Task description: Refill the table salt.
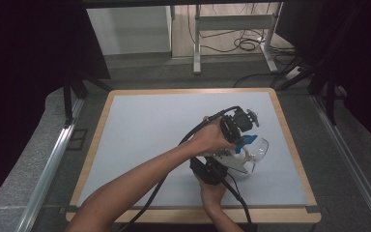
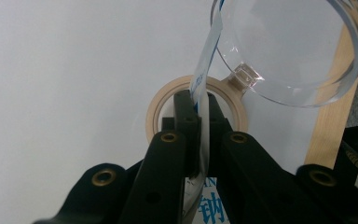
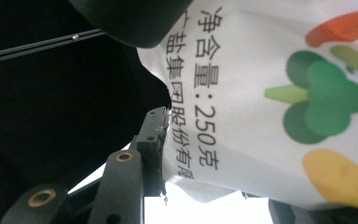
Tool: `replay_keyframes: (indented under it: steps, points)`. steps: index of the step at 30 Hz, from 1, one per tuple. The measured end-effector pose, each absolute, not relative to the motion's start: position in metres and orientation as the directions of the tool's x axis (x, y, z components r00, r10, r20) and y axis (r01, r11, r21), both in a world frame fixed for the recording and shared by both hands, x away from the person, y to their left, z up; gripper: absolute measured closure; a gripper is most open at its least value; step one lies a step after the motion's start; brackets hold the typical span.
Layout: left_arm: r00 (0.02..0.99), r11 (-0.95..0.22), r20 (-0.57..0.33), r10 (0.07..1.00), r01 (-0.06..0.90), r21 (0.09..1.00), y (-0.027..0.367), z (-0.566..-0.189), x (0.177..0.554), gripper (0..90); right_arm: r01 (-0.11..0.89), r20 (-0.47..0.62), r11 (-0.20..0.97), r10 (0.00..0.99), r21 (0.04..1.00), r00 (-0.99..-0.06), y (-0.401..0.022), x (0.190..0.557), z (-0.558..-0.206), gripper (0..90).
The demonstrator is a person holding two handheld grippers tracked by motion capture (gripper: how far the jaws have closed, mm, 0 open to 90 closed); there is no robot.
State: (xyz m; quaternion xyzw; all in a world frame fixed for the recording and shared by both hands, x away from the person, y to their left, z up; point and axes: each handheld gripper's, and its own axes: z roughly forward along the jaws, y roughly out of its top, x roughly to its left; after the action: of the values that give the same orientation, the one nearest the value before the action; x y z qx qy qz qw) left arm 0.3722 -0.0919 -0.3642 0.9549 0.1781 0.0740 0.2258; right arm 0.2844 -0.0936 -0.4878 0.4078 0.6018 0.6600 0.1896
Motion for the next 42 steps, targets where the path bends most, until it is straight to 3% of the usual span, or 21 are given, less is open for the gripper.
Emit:
replay_keyframes:
  steps: [42]
  points:
    - [0.931,-0.842,0.05,0.362,0.304,0.446,-0.0918,-0.3646,0.3729,89.9,0.225,0.295,-0.197,0.751,0.954,-0.591,-0.0933,0.2817,-0.4852,60.5]
